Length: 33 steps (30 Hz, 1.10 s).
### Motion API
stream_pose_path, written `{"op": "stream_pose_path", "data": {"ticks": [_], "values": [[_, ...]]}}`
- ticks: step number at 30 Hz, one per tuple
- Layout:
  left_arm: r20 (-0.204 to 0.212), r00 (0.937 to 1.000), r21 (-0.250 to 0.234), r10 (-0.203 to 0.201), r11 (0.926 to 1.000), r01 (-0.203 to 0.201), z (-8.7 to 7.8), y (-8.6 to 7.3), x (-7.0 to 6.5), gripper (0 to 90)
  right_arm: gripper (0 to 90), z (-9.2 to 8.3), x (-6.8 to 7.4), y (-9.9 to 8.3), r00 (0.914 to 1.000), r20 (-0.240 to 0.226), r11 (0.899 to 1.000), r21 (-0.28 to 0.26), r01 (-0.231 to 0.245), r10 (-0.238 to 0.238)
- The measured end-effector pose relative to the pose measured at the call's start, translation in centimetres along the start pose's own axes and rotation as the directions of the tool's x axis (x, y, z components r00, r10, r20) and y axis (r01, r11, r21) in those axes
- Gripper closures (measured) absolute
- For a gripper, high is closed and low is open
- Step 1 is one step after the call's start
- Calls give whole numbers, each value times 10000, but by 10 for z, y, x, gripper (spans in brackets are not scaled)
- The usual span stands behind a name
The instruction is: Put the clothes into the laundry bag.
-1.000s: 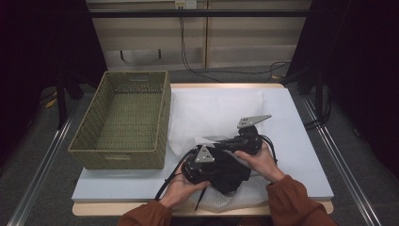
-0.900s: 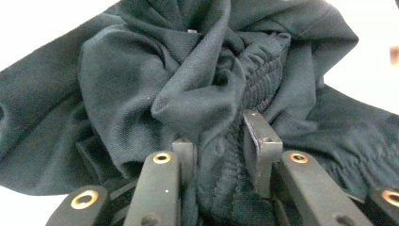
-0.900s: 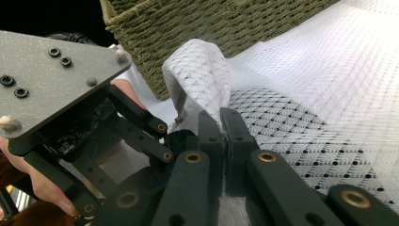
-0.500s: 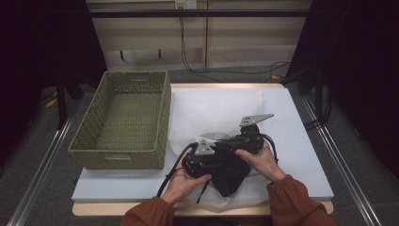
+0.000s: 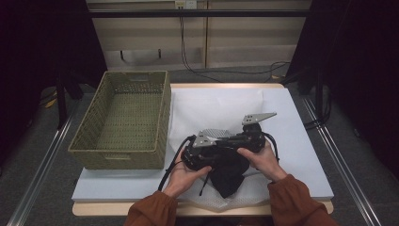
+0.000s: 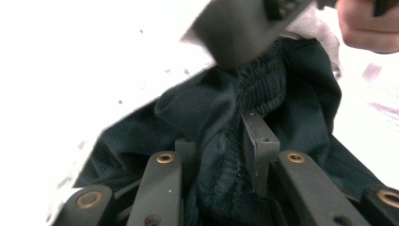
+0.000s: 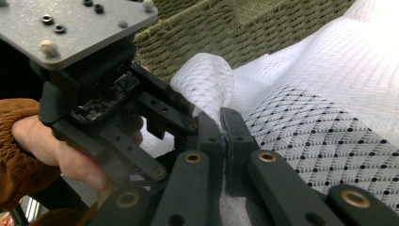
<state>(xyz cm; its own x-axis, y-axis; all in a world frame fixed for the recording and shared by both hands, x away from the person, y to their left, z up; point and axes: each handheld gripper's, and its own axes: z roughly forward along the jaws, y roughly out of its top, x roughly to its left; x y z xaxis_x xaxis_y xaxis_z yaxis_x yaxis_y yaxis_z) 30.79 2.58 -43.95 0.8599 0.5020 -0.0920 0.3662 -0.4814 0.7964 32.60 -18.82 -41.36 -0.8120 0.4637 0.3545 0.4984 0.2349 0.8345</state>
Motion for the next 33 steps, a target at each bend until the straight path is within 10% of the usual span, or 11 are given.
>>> {"op": "stream_pose_path", "data": {"ticks": [24,33], "values": [[-635,9937,-247,-920,9956,906,22,-15,27,665,878,4,-4,-6,10000,42,9994,329,-73,72],[-420,9990,-20,-140,9999,139,5,-12,18,494,876,4,-9,-8,9998,76,9992,342,-196,193]]}}
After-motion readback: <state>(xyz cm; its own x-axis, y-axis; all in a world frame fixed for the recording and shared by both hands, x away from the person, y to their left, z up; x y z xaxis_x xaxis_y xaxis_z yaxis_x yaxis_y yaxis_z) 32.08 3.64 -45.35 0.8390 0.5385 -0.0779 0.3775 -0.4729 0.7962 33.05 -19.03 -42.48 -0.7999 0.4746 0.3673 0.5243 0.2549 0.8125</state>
